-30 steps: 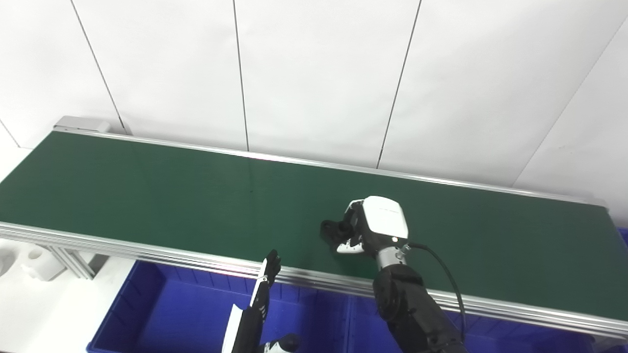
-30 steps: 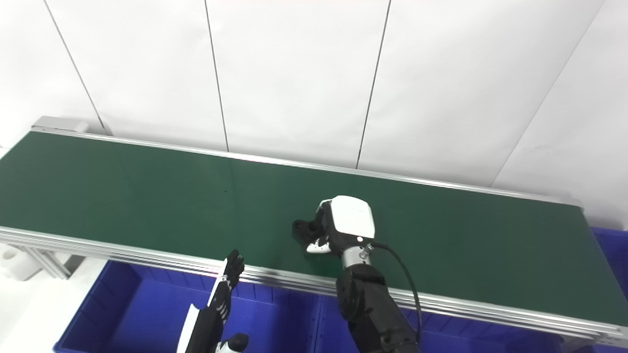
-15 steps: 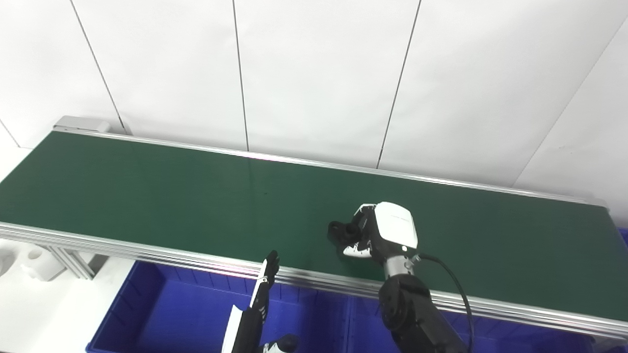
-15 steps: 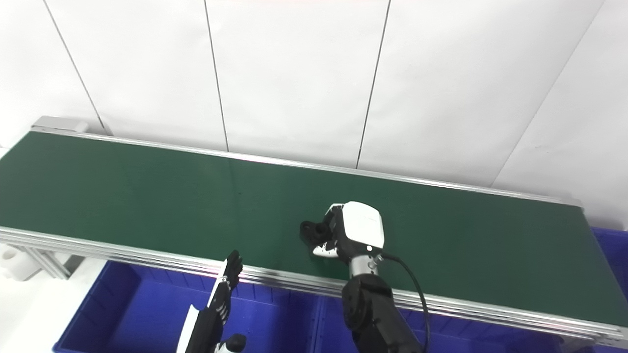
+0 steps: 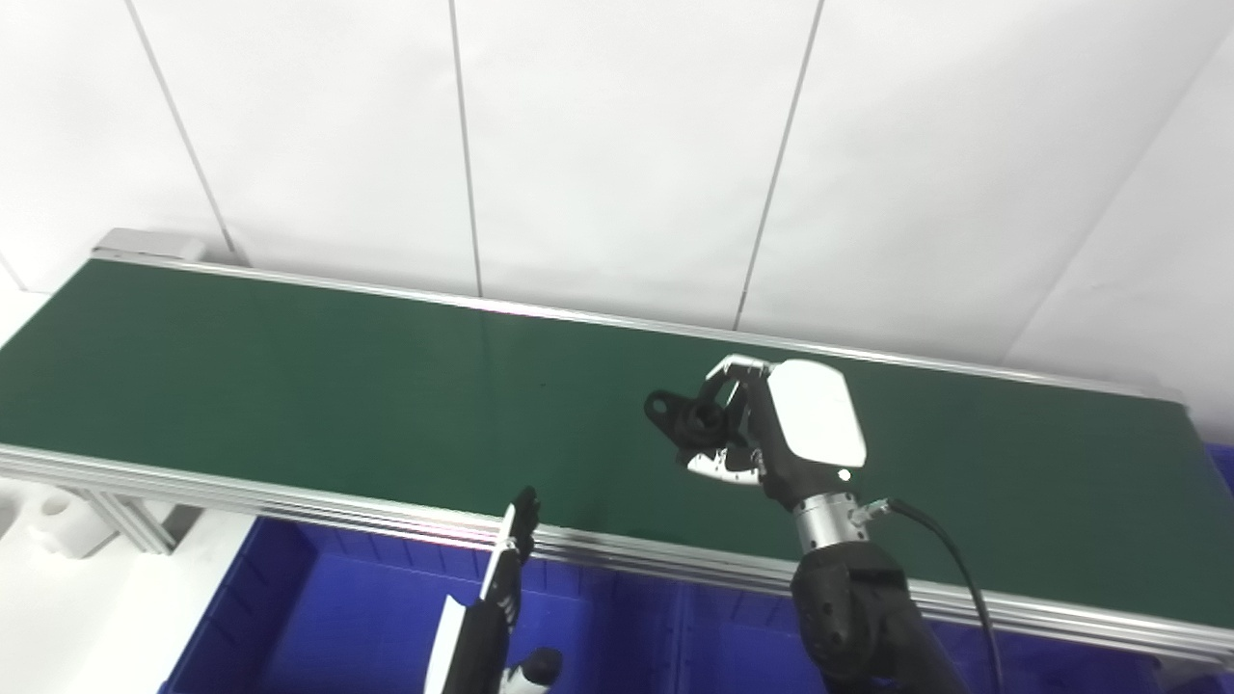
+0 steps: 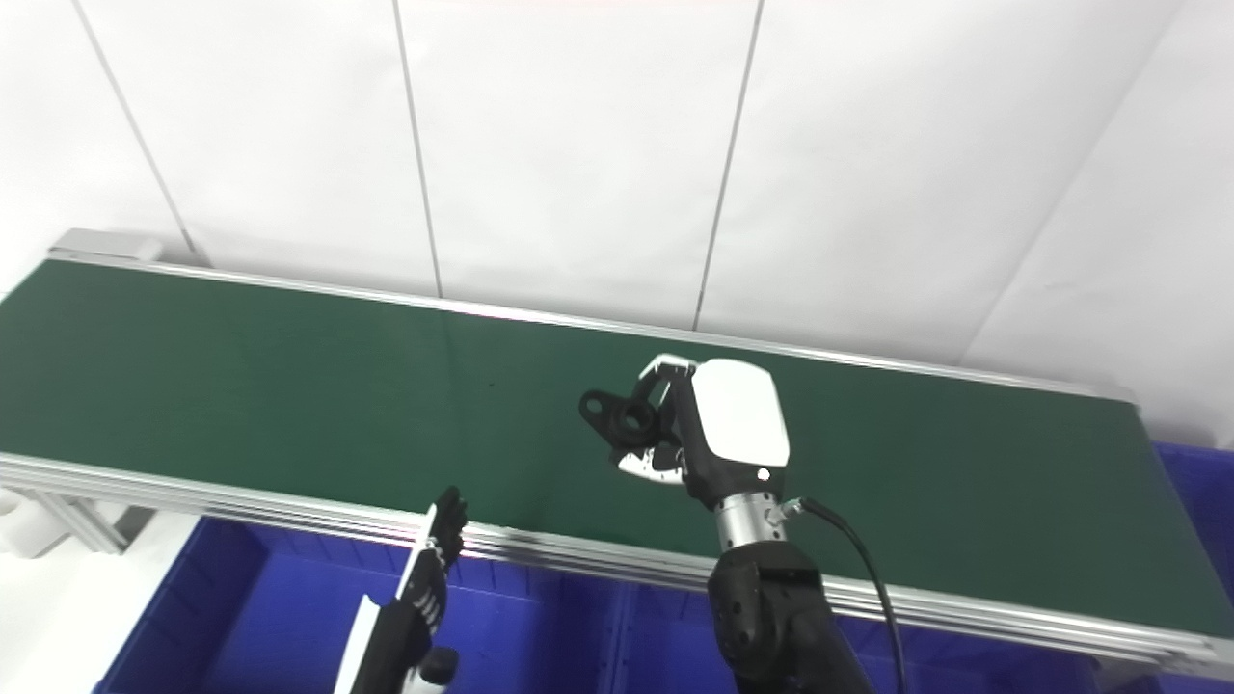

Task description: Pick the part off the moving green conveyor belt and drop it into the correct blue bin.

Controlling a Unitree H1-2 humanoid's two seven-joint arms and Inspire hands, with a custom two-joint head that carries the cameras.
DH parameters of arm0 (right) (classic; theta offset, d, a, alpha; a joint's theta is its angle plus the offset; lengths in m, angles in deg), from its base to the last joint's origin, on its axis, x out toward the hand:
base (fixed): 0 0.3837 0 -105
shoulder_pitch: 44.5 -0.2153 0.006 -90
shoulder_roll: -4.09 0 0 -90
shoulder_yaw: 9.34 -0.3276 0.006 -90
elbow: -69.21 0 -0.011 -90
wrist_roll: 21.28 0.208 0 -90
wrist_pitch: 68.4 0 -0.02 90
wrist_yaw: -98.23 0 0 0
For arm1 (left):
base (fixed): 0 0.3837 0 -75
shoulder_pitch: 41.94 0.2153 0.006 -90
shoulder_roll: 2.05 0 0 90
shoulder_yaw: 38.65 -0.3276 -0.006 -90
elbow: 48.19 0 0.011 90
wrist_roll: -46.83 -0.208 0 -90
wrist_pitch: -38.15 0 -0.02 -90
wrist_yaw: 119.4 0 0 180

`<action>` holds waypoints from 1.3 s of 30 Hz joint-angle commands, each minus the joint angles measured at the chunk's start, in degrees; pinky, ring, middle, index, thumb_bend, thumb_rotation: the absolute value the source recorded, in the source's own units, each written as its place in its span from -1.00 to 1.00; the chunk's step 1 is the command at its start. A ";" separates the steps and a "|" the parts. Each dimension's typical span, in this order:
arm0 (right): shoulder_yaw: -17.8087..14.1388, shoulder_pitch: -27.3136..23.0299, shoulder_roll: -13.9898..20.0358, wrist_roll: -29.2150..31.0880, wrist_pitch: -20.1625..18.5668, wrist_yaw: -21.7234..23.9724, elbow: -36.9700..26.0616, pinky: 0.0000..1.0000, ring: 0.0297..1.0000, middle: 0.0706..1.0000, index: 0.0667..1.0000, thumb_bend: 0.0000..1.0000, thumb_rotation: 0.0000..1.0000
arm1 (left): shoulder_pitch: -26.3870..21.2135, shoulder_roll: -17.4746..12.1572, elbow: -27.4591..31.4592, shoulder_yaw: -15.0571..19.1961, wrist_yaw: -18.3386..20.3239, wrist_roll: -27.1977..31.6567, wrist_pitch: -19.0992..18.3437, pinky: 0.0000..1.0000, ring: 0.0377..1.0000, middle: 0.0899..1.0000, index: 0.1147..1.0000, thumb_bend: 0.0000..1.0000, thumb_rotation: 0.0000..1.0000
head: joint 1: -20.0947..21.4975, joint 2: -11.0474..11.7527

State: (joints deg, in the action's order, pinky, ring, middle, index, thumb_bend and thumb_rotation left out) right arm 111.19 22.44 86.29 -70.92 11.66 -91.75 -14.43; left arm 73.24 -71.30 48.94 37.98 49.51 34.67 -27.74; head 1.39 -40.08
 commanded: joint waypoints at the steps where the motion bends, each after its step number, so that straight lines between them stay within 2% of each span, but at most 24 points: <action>1: -0.51 1.20 0.96 -2.30 -0.40 1.26 -5.71 -0.69 -0.62 -0.48 -0.09 0.00 -0.72 | -0.26 -0.46 1.95 0.55 0.91 0.62 0.75 1.00 1.00 1.00 1.00 0.72 0.90 | 0.47 -0.19; 8: -2.59 10.06 3.26 -6.67 -1.96 7.82 -18.89 -0.71 -0.63 -0.48 -0.10 0.01 -0.73 | 0.13 -1.16 4.55 2.09 2.49 1.74 -2.03 1.00 1.00 1.00 1.00 0.71 0.96 | 4.71 -2.23; 11: -3.42 14.14 3.84 -9.36 -3.69 13.39 -24.43 -0.70 -0.61 -0.47 -0.10 0.01 -0.73 | 0.09 -1.80 6.32 2.51 3.89 4.98 -3.31 1.00 1.00 1.00 1.00 0.67 0.94 | 7.51 -4.16; 14: -4.08 18.76 4.20 -11.43 -5.47 20.07 -29.64 -0.57 -0.47 -0.33 -0.10 0.01 -0.73 | -0.18 -2.52 8.11 3.01 5.32 8.68 -5.07 1.00 1.00 1.00 1.00 0.69 0.86 | 8.69 -4.98; 15: -4.10 20.33 4.22 -12.22 -5.56 21.70 -31.07 -0.56 -0.46 -0.31 -0.10 0.01 -0.73 | -0.25 -2.90 8.93 3.20 5.84 9.79 -6.01 1.00 1.00 1.00 1.00 0.71 0.85 | 9.77 -6.03; 19: -4.51 24.56 3.76 -15.00 -5.25 26.51 -34.12 -0.60 -0.50 -0.35 -0.10 0.01 -0.73 | -0.64 -3.86 11.05 4.37 7.27 12.39 -8.30 1.00 1.00 1.00 1.00 0.69 0.83 | 11.11 -7.84; 26: -7.19 25.96 3.62 -15.08 -4.61 25.53 -25.55 -0.54 -0.45 -0.33 -0.10 0.02 -0.75 | -0.98 -3.91 12.11 5.40 8.36 13.40 -10.20 1.00 1.00 1.00 1.00 0.64 0.85 | 10.51 -7.93; 27: -7.56 25.95 3.70 -14.98 -4.44 24.77 -23.97 -0.54 -0.45 -0.33 -0.10 0.02 -0.75 | -0.92 -3.88 12.16 5.41 8.42 13.19 -10.34 1.00 1.00 1.00 1.00 0.64 0.86 | 10.30 -7.67; 28: -7.98 25.83 3.80 -14.58 -4.05 23.61 -22.18 -0.54 -0.46 -0.23 -0.10 0.04 -0.87 | -0.86 -3.87 12.18 5.42 8.46 13.07 -10.45 1.00 1.00 1.00 1.00 0.63 0.86 | 10.30 -7.67; 30: -8.75 25.40 3.87 -13.44 -3.21 20.97 -18.88 -0.53 -0.44 -0.27 -0.03 0.03 -0.97 | -0.76 -3.88 12.05 5.44 8.54 13.02 -10.33 1.00 1.00 1.00 1.00 0.64 0.86 | 10.22 -7.40; 33: -9.47 24.25 3.69 -12.71 -2.65 16.65 -14.41 -0.50 -0.39 -0.27 -0.01 0.04 -1.00 | -0.57 -3.84 11.87 5.41 8.59 12.87 -10.14 1.00 1.00 1.00 1.00 0.66 0.86 | 10.10 -6.74; 36: -9.64 23.01 3.61 -13.41 -4.24 14.88 -11.37 -0.41 -0.28 -0.24 0.01 0.04 -1.00 | -0.30 -3.88 11.89 5.34 8.65 12.78 -10.09 1.00 1.00 1.00 1.00 0.68 0.86 | 9.67 -6.18; 37: -9.56 22.75 3.56 -13.98 -5.19 15.18 -10.98 -0.29 -0.13 -0.18 -0.02 0.04 -1.00 | -0.20 -3.92 11.86 5.34 8.68 12.77 -10.02 1.00 1.00 1.00 1.00 0.68 0.85 | 9.48 -6.15; 38: -9.18 22.52 3.66 -15.43 -6.31 15.87 -10.70 -0.14 0.03 0.09 0.19 0.30 -0.86 | -0.09 -3.91 11.77 5.38 8.66 12.87 -9.90 1.00 1.00 1.00 1.00 0.68 0.86 | 9.31 -6.14; 39: -8.70 22.33 3.78 -17.18 -7.42 16.93 -10.50 0.04 0.25 0.38 0.43 0.61 -0.55 | 0.02 -3.86 11.67 5.43 8.62 12.91 -9.75 1.00 1.00 1.00 1.00 0.68 0.86 | 9.17 -6.07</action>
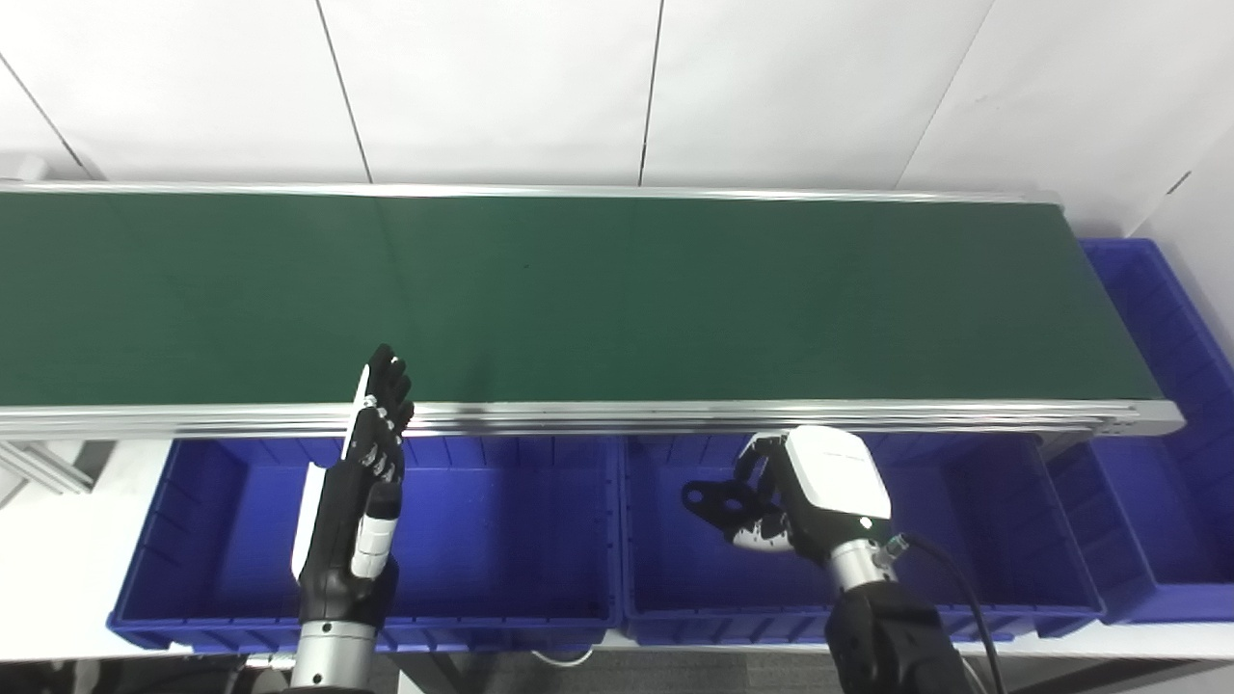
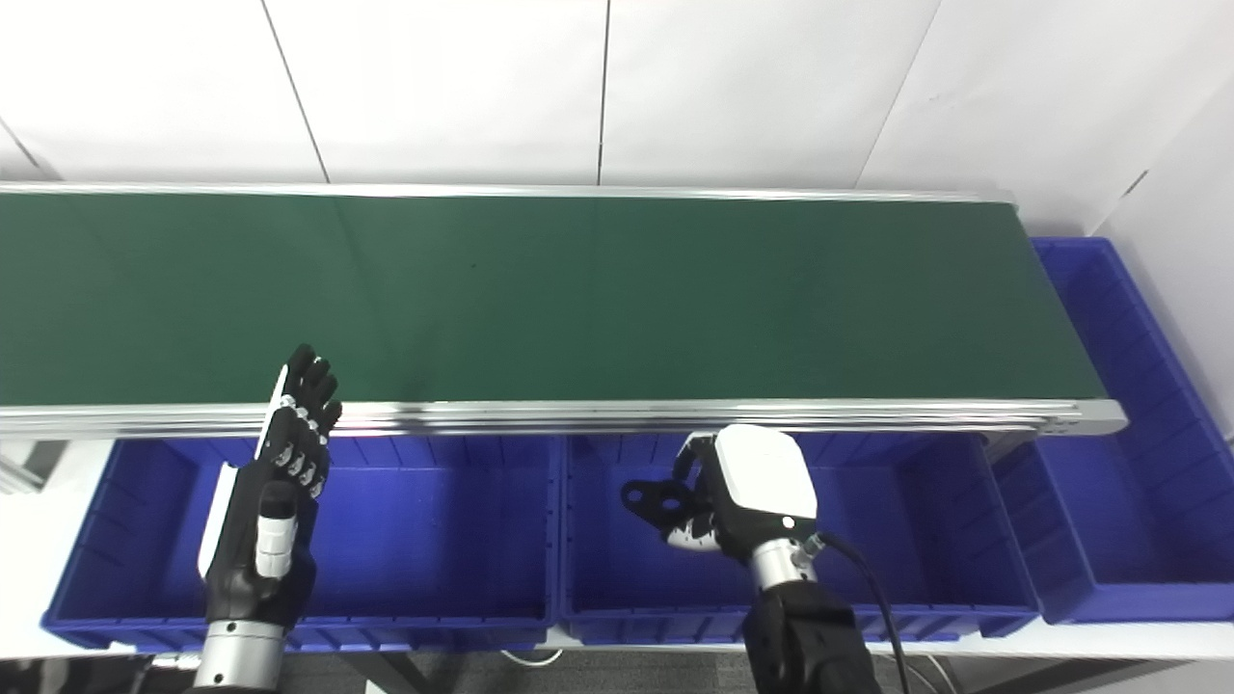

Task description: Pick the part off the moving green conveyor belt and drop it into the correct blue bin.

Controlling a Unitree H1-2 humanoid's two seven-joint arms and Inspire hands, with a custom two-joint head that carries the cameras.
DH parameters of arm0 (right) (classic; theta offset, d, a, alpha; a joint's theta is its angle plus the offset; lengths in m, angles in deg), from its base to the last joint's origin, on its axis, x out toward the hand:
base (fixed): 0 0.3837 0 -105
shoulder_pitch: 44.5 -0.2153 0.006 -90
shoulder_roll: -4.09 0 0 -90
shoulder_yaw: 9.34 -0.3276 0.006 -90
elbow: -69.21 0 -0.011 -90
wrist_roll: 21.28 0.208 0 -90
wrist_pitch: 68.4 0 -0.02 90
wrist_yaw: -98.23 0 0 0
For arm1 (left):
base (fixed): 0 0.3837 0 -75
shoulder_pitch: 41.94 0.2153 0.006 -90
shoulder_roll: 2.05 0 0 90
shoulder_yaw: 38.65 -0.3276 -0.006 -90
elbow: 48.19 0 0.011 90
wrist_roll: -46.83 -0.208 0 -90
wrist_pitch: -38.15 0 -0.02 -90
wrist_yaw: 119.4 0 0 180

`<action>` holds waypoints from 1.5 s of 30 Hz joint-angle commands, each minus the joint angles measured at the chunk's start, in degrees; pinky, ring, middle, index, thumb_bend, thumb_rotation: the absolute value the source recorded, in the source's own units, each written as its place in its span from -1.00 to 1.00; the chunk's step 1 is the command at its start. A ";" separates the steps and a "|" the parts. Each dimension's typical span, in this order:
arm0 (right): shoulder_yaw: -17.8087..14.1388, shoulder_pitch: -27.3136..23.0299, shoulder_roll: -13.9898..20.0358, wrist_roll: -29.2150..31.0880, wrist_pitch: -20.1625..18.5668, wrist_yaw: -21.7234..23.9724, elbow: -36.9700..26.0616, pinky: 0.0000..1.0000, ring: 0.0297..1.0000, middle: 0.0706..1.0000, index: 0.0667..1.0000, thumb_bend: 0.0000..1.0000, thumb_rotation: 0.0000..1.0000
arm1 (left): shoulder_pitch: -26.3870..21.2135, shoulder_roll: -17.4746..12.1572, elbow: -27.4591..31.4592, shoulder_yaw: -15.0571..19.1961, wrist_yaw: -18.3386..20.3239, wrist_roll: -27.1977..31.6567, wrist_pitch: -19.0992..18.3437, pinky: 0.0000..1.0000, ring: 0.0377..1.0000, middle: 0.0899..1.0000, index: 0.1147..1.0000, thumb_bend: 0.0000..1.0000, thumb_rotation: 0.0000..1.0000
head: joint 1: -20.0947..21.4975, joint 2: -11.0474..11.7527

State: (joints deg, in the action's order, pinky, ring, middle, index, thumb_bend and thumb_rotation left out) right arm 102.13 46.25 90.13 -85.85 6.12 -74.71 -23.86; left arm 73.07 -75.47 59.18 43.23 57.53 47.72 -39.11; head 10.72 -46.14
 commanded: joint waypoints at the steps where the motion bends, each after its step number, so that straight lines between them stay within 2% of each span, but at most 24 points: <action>1: 0.87 -1.63 0.12 -4.02 -2.81 1.14 -0.97 0.19 0.40 0.54 0.58 0.76 -0.35 | 0.27 0.34 1.27 0.24 0.58 -0.08 1.85 1.00 1.00 1.00 1.00 0.69 0.86 | -0.16 0.00; 2: 1.33 -1.66 0.26 -5.39 -3.42 1.71 -0.87 0.43 0.60 0.71 0.73 0.89 -0.13 | 0.35 0.34 1.14 0.26 0.60 -0.06 2.11 1.00 1.00 1.00 1.00 0.68 0.85 | -0.29 0.07; 4: 1.84 -1.57 0.34 -7.00 -3.97 2.08 -0.78 0.64 0.74 0.83 0.82 0.97 0.01 | 0.51 0.35 1.05 0.26 0.63 -0.06 2.33 1.00 1.00 1.00 1.00 0.69 0.85 | -0.44 0.25; 5: 2.09 -1.46 0.37 -7.60 -3.93 2.10 -0.85 0.68 0.76 0.85 0.83 0.98 0.04 | 0.59 0.39 0.96 0.27 0.60 -0.11 2.50 1.00 1.00 1.00 1.00 0.69 0.85 | -0.70 0.39; 6: 2.20 -1.38 0.37 -8.03 -3.84 2.19 -0.93 0.87 0.87 0.94 0.88 1.00 0.16 | 0.65 0.43 0.89 0.27 0.57 -0.14 2.62 1.00 1.00 1.00 1.00 0.69 0.84 | -0.70 0.39; 7: 2.29 -1.23 0.38 -8.24 -3.61 2.17 -1.18 0.93 0.91 0.97 0.90 1.00 0.21 | 0.67 0.42 0.77 0.25 0.61 -0.12 2.77 1.00 1.00 1.00 1.00 0.69 0.84 | -0.70 0.39; 13: 2.12 -0.42 0.28 -7.10 -2.66 2.82 -2.28 1.00 0.96 1.00 0.97 1.00 0.44 | 0.88 0.59 0.49 -0.02 0.59 -0.63 2.89 1.00 1.00 1.00 1.00 0.67 0.85 | -1.77 1.38; 16: 1.77 0.05 0.06 -5.34 -1.89 2.10 -2.65 0.90 0.90 0.99 0.97 1.00 0.52 | 0.96 0.65 -0.14 -0.09 0.57 -0.84 3.40 1.00 1.00 1.00 1.00 0.70 0.83 | -2.65 2.33; 20: -0.92 1.90 -1.59 5.02 1.79 -1.49 -3.76 0.74 0.83 0.91 0.90 1.00 0.51 | 1.22 0.75 -1.04 -0.37 0.71 -0.88 4.43 1.00 1.00 1.00 1.00 0.70 0.82 | -3.97 3.92; 21: -1.96 2.50 -2.09 9.57 3.15 -1.43 -4.23 0.64 0.78 0.88 0.89 1.00 0.55 | 1.26 0.86 -1.49 -0.47 0.69 -0.97 4.86 1.00 1.00 1.00 1.00 0.70 0.82 | -4.39 4.53; 22: -3.26 3.24 -2.55 16.44 5.22 -0.11 -5.04 0.66 0.81 0.89 0.89 1.00 0.49 | 1.27 0.96 -1.90 -0.56 0.66 -0.99 5.14 1.00 1.00 1.00 1.00 0.71 0.82 | -4.50 4.69; 24: -5.19 4.63 -2.82 29.82 8.62 3.89 -6.79 0.67 0.90 0.97 0.95 1.00 0.50 | 1.21 1.19 -3.09 -0.74 0.49 -1.46 6.15 1.00 1.00 1.00 1.00 0.76 0.80 | -5.39 5.93; 25: -5.61 5.27 -2.60 34.90 10.74 5.15 -7.22 0.68 0.92 0.98 0.96 1.00 0.55 | 1.13 1.30 -3.90 -0.83 0.31 -2.15 6.81 1.00 1.00 1.00 1.00 0.76 0.82 | -6.27 7.37; 26: -5.75 5.91 -2.42 38.40 12.37 5.78 -7.78 0.68 0.92 0.98 0.96 1.00 0.55 | 1.03 1.34 -4.53 -0.86 0.11 -2.97 7.41 1.00 1.00 1.00 1.00 0.76 0.83 | -6.27 7.37; 27: -5.85 6.62 -2.29 41.21 14.40 5.76 -7.71 0.67 0.91 0.96 0.96 1.00 0.59 | 0.86 1.40 -5.69 -0.83 -0.11 -3.70 8.41 1.00 1.00 1.00 1.00 0.77 0.84 | -7.26 10.17; 28: -6.34 7.60 -2.56 45.06 16.52 5.81 -7.81 0.68 0.90 0.95 0.96 1.00 0.61 | 0.64 1.37 -6.60 -0.76 -0.29 -4.41 9.29 1.00 1.00 1.00 1.00 0.77 0.85 | -7.39 10.60; 29: -6.85 8.33 -2.88 48.48 18.80 5.79 -7.23 0.73 0.91 0.95 0.95 1.00 0.59 | 0.28 1.39 -7.91 -0.59 -0.46 -4.78 10.32 1.00 1.00 1.00 1.00 0.77 0.85 | -8.03 12.61; 30: -7.18 8.76 -3.06 50.77 20.35 5.77 -6.73 0.76 0.91 0.95 0.94 0.99 0.57 | 0.03 1.42 -8.80 -0.46 -0.55 -5.00 11.04 1.00 1.00 1.00 1.00 0.77 0.84 | -8.03 12.61; 31: -7.62 9.23 -3.16 53.46 23.94 5.30 -5.87 0.78 0.91 0.95 0.93 0.91 0.56 | -0.38 1.41 -9.72 -0.19 -0.88 -5.74 11.66 1.00 1.00 1.00 1.00 0.78 0.84 | -8.46 14.15; 32: -7.93 9.43 -3.27 55.07 27.68 4.47 -4.78 0.79 0.90 0.93 0.90 0.81 0.58 | -0.76 1.39 -10.55 0.09 -1.20 -6.42 12.16 1.00 1.00 1.00 1.00 0.81 0.84 | -8.65 14.71; 34: -8.86 9.52 -4.02 56.91 33.43 2.54 -2.69 0.83 0.90 0.91 0.89 0.77 0.62 | -1.35 1.46 -11.54 0.64 -1.72 -7.64 12.62 1.00 1.00 1.00 1.00 0.86 0.85 | -8.76 15.21; 36: -9.84 9.50 -5.14 57.64 35.61 1.06 -1.47 0.87 0.91 0.92 0.90 0.77 0.68 | -1.71 1.49 -11.95 0.98 -1.98 -8.30 12.94 1.00 1.00 1.00 1.00 0.91 0.85 | -8.76 15.15; 40: -11.10 10.41 -7.38 61.09 35.81 0.12 -1.49 0.89 0.90 0.93 0.94 0.78 0.69 | -1.72 1.54 -11.49 1.30 -1.93 -8.80 13.33 1.00 1.00 1.00 1.00 0.91 0.85 | -8.72 14.13; 45: -11.62 11.48 -8.01 61.83 34.82 -0.29 -2.65 0.93 0.94 0.97 1.00 0.68 0.85 | -1.01 1.46 -9.99 1.35 -1.15 -8.52 12.81 1.00 1.00 1.00 1.00 0.89 0.83 | -8.68 11.96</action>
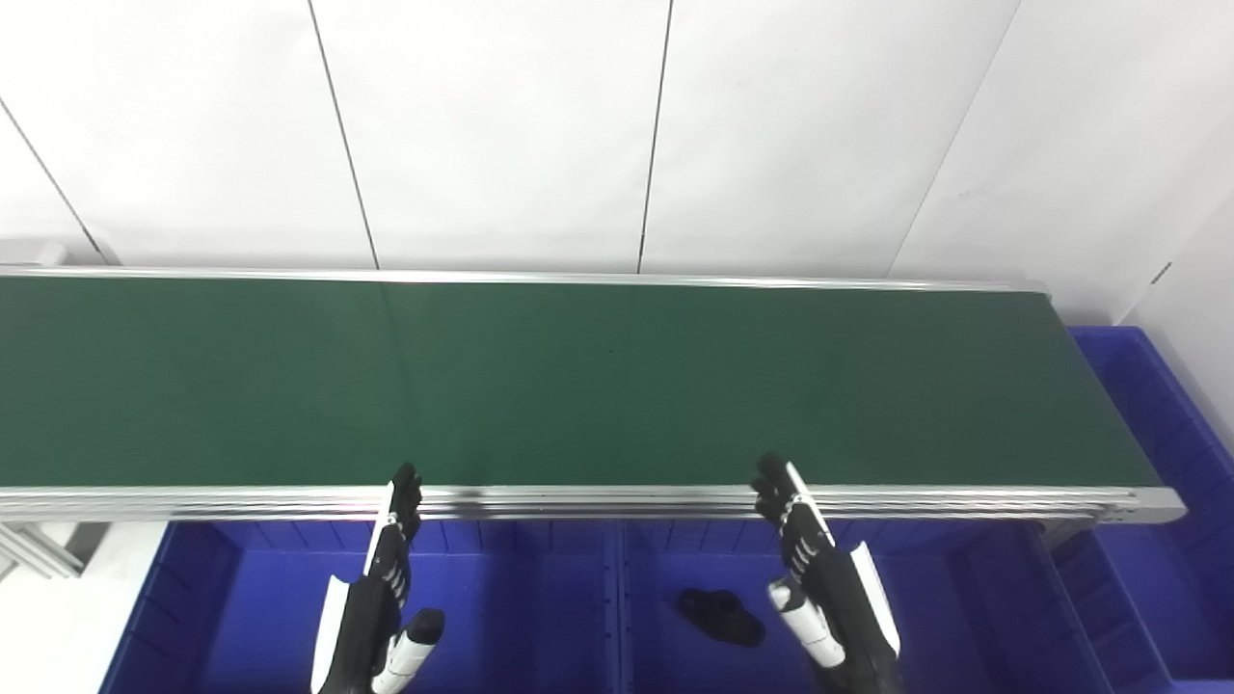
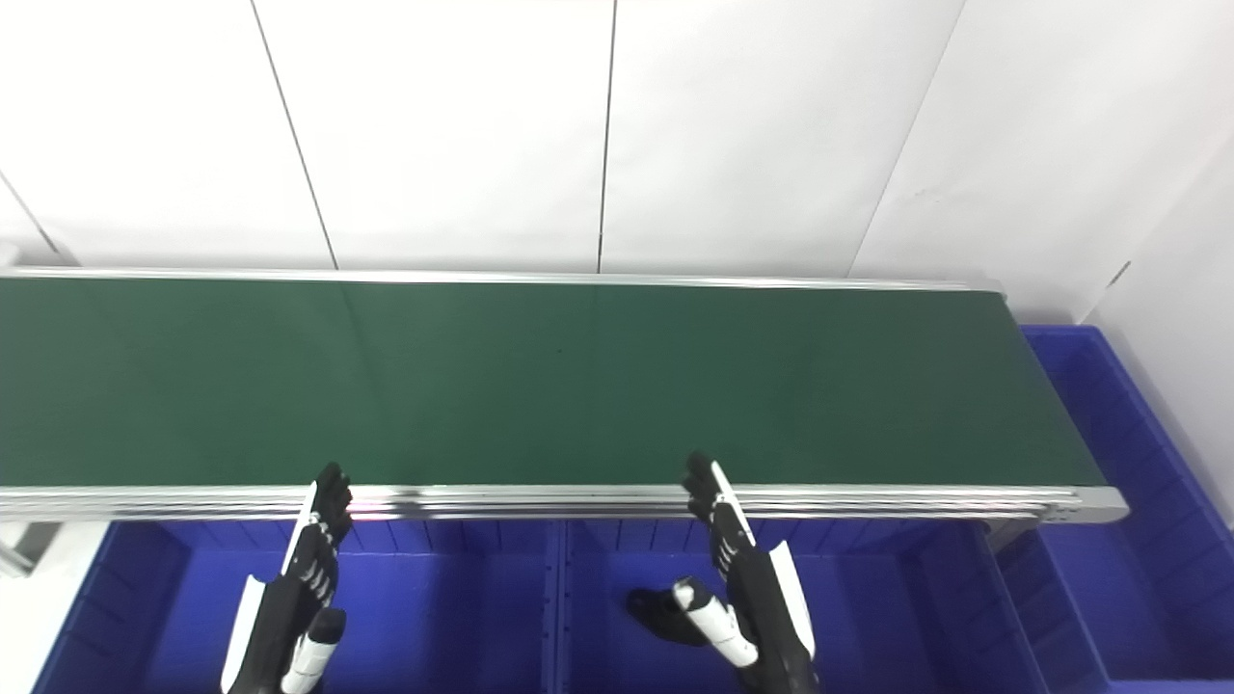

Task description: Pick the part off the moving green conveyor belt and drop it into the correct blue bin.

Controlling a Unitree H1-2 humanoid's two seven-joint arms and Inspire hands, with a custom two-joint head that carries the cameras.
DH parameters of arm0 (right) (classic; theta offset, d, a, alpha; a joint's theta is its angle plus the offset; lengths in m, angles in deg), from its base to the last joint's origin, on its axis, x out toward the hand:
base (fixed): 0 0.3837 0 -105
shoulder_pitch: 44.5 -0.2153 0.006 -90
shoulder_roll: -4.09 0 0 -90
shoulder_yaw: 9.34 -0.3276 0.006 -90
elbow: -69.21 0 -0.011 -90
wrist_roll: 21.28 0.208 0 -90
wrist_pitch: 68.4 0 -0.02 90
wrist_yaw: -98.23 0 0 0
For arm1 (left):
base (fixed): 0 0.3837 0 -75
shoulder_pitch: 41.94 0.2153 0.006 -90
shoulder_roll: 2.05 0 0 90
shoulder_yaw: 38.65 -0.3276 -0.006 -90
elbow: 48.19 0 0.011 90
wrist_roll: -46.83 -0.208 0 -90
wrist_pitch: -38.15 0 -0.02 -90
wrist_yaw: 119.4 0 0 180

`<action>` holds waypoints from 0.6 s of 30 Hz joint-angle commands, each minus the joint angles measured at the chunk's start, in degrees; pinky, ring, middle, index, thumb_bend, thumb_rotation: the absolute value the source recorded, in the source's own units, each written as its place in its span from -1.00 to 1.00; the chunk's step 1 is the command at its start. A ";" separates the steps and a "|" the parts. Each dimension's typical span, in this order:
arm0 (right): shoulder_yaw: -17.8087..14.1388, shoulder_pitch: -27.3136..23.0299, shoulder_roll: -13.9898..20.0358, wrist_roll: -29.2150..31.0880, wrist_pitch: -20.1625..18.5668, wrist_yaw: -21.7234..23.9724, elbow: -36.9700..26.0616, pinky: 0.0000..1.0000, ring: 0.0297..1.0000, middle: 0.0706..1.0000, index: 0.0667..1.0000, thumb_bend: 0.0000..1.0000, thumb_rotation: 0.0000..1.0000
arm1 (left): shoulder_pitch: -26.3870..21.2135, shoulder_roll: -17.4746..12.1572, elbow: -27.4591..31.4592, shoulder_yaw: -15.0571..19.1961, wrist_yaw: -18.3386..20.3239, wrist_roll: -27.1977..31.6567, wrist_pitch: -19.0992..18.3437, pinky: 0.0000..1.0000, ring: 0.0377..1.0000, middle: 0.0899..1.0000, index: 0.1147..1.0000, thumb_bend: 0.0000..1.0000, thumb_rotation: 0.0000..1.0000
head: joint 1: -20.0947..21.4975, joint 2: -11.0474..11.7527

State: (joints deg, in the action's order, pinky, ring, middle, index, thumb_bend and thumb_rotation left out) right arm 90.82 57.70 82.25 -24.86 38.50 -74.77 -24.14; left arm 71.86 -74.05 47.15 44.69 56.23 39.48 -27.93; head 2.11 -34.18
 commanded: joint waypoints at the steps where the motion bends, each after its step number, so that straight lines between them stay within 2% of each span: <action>1: -0.32 0.14 -0.18 0.81 2.09 -0.24 -2.67 0.94 0.94 0.97 1.00 0.67 0.85 | 0.32 0.05 2.33 -0.15 0.18 -0.36 1.55 1.00 1.00 1.00 1.00 0.89 0.83 | -0.07 0.00; 5: -0.21 0.26 -0.21 0.71 1.81 -0.08 -3.36 0.92 0.91 0.95 0.98 0.59 0.78 | 0.71 0.26 3.24 -0.28 0.22 -0.35 1.46 1.00 1.00 1.00 1.00 0.87 0.83 | -0.20 -1.27; 9: -0.17 0.21 -0.37 -0.71 1.36 -0.54 -4.40 0.94 0.93 0.96 0.98 0.57 0.79 | 1.24 0.43 5.25 -0.39 0.30 -0.88 0.13 1.00 1.00 1.00 1.00 0.86 0.86 | -0.15 -3.69; 10: -0.23 0.20 -0.49 -1.17 1.16 -0.79 -4.60 0.96 0.94 0.97 0.98 0.58 0.80 | 1.29 0.42 5.58 -0.39 0.35 -0.99 -0.10 1.00 1.00 1.00 1.00 0.85 0.87 | -0.15 -3.69; 11: -0.32 0.20 -0.64 -1.52 0.71 -1.01 -5.00 0.97 0.95 0.98 0.99 0.58 0.81 | 1.33 0.43 6.12 -0.41 0.45 -0.95 -0.48 1.00 1.00 1.00 1.00 0.85 0.87 | -0.05 -5.20; 12: -0.43 0.18 -0.84 -1.72 0.30 -1.24 -5.23 0.97 0.95 0.98 0.99 0.59 0.81 | 1.33 0.40 6.40 -0.43 0.55 -0.82 -0.67 1.00 1.00 1.00 1.00 0.85 0.87 | -0.05 -5.20; 13: -0.54 0.17 -1.09 -1.50 -0.20 -1.39 -5.38 0.97 0.95 0.99 0.99 0.60 0.81 | 1.31 0.38 6.69 -0.43 0.73 -0.39 -0.96 1.00 1.00 1.00 1.00 0.84 0.88 | 0.02 -6.17; 15: -0.65 0.22 -1.50 -0.44 -0.83 -1.51 -5.28 0.97 0.96 1.00 1.00 0.64 0.83 | 1.25 0.44 7.00 -0.37 0.89 0.05 -1.37 1.00 1.00 1.00 1.00 0.82 0.87 | 0.02 -6.17; 18: -0.69 0.44 -1.99 1.77 -1.69 -1.28 -5.13 0.95 0.94 1.00 1.00 0.57 0.82 | 1.07 0.66 7.15 -0.21 0.65 -0.47 -1.30 1.00 1.00 1.00 1.00 0.78 0.87 | 0.06 -6.59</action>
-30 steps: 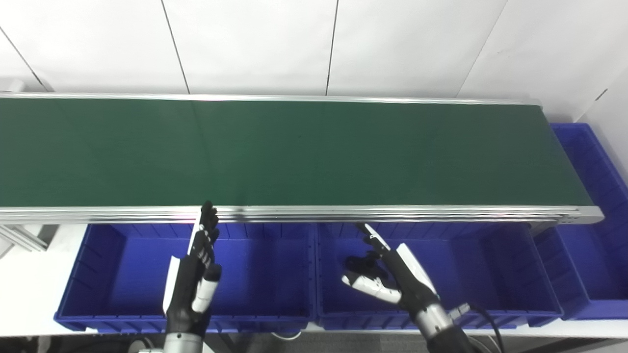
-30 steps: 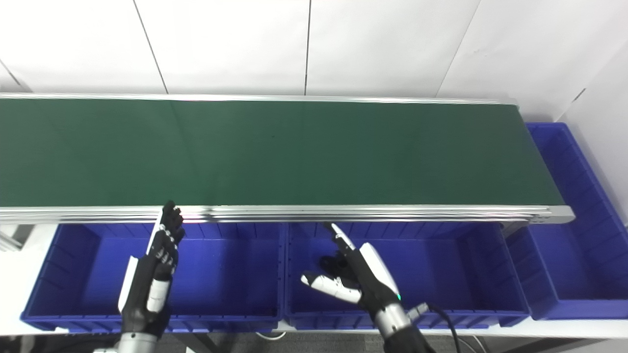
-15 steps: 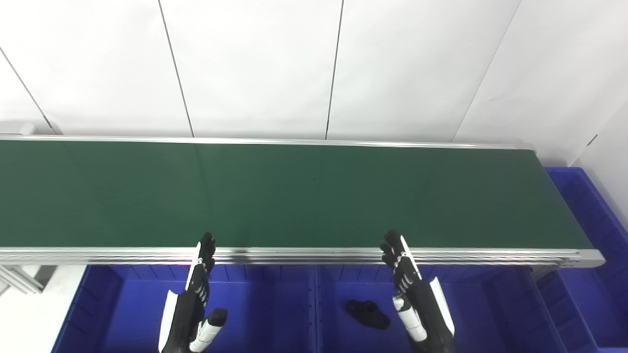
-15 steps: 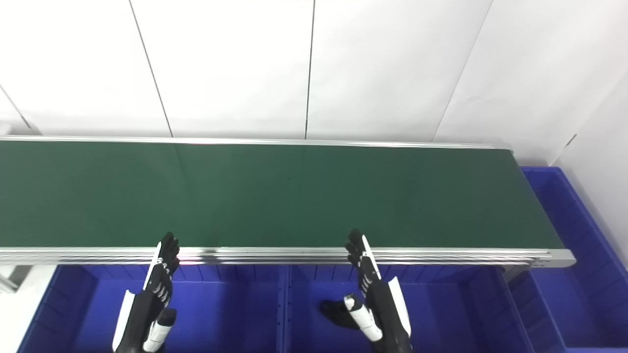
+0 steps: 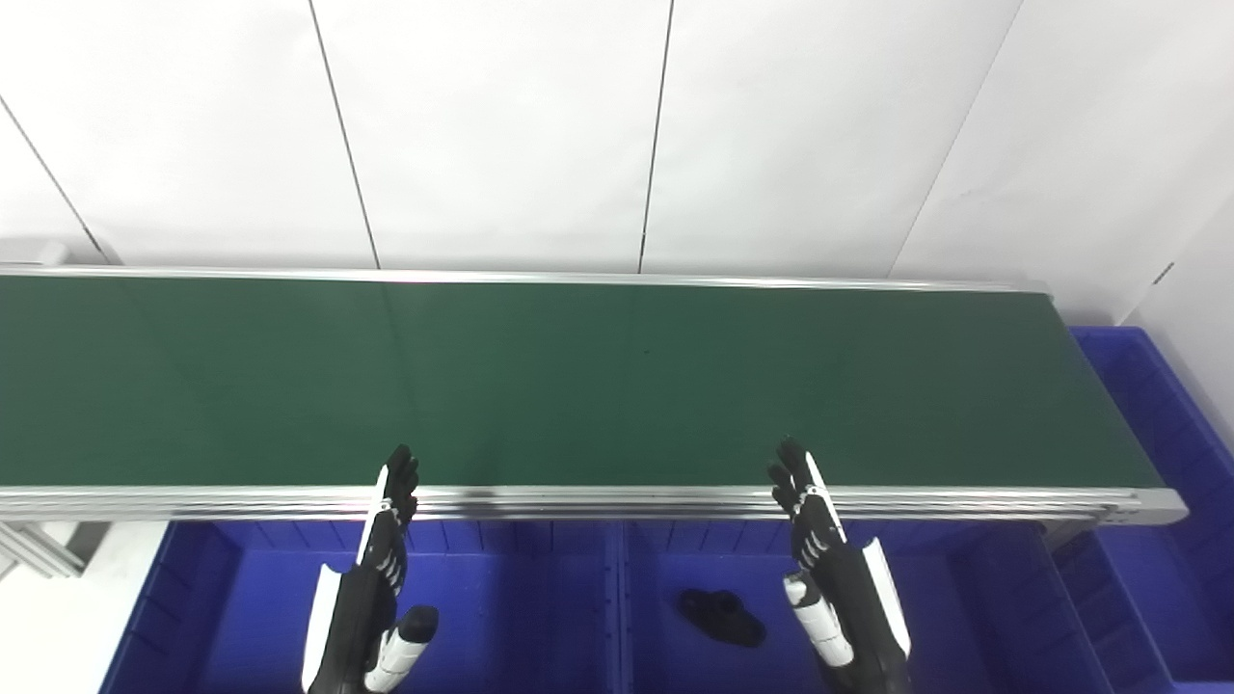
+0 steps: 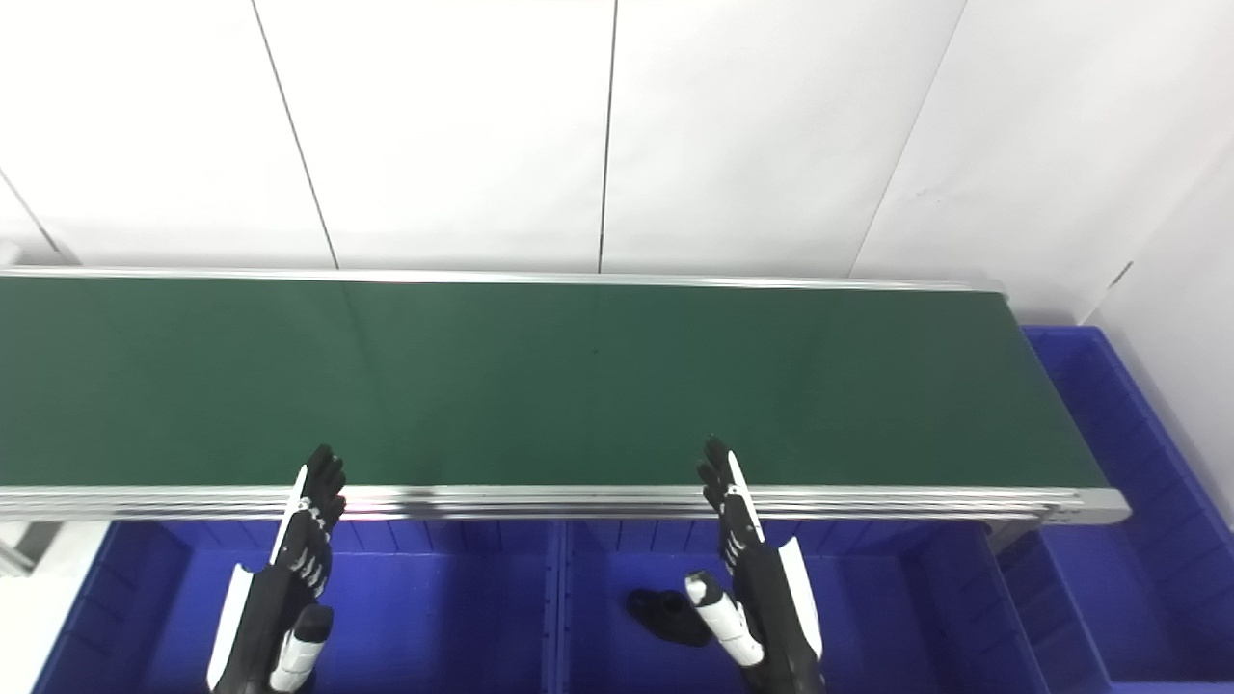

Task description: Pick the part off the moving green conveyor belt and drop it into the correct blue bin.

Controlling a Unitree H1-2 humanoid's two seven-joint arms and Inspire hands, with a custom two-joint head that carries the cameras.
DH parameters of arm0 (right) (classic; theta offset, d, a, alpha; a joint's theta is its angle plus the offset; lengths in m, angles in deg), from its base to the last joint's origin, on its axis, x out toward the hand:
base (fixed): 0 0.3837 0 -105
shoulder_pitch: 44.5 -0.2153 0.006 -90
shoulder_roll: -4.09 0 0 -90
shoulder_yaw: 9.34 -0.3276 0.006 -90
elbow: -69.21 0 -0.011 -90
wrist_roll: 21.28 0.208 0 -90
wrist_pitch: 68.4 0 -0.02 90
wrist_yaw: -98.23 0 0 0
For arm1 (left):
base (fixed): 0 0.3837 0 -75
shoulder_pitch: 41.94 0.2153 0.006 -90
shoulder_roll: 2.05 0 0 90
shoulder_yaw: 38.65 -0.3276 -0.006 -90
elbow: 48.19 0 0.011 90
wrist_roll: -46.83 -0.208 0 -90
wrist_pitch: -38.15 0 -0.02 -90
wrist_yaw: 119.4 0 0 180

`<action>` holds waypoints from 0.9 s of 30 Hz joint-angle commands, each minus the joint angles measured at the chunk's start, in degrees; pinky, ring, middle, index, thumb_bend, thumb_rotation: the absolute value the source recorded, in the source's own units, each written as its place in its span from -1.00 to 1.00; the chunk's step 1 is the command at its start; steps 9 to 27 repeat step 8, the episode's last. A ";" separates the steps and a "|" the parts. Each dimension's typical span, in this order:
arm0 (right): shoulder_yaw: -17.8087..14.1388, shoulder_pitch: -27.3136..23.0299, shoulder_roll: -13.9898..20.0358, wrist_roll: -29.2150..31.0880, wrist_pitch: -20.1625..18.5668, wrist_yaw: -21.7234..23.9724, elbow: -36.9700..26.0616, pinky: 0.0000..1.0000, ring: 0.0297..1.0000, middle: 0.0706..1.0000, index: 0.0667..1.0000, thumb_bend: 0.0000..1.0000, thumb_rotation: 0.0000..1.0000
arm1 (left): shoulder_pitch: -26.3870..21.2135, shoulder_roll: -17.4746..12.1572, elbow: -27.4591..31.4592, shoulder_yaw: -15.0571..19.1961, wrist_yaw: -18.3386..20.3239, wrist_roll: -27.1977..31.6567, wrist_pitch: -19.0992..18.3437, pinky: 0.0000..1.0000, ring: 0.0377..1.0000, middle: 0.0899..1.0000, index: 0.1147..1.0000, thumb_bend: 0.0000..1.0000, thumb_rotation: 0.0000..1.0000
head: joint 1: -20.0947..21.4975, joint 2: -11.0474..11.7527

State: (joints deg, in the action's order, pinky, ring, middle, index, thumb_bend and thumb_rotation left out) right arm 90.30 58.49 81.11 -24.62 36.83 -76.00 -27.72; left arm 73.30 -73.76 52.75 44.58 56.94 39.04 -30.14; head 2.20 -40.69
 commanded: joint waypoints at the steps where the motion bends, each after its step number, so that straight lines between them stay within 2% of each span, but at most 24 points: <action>1: -0.22 -0.24 -1.09 2.26 -0.70 -0.02 -1.69 0.95 0.94 1.00 1.00 0.57 0.82 | -0.49 0.47 1.56 -0.04 -0.22 -0.40 1.10 1.00 1.00 1.00 1.00 0.78 0.87 | 0.00 -0.56; 5: -0.77 0.33 -2.39 4.86 -5.27 -0.48 -2.40 0.94 0.93 1.00 1.00 0.61 0.89 | -0.89 0.78 1.51 -0.04 -0.25 -0.16 1.00 1.00 1.00 1.00 1.00 0.76 0.88 | -0.13 -1.00; 8: -1.19 0.72 -3.15 5.87 -7.15 -0.77 -2.69 0.95 0.93 1.00 1.00 0.56 0.91 | -1.08 1.15 1.28 -0.06 -0.28 0.54 0.96 1.00 1.00 1.00 1.00 0.75 0.87 | -0.14 -0.89; 27: -1.19 0.72 -3.15 5.87 -7.15 -0.77 -2.69 0.95 0.93 1.00 1.00 0.56 0.91 | -1.08 1.15 1.28 -0.06 -0.28 0.54 0.96 1.00 1.00 1.00 1.00 0.75 0.87 | -0.14 -0.89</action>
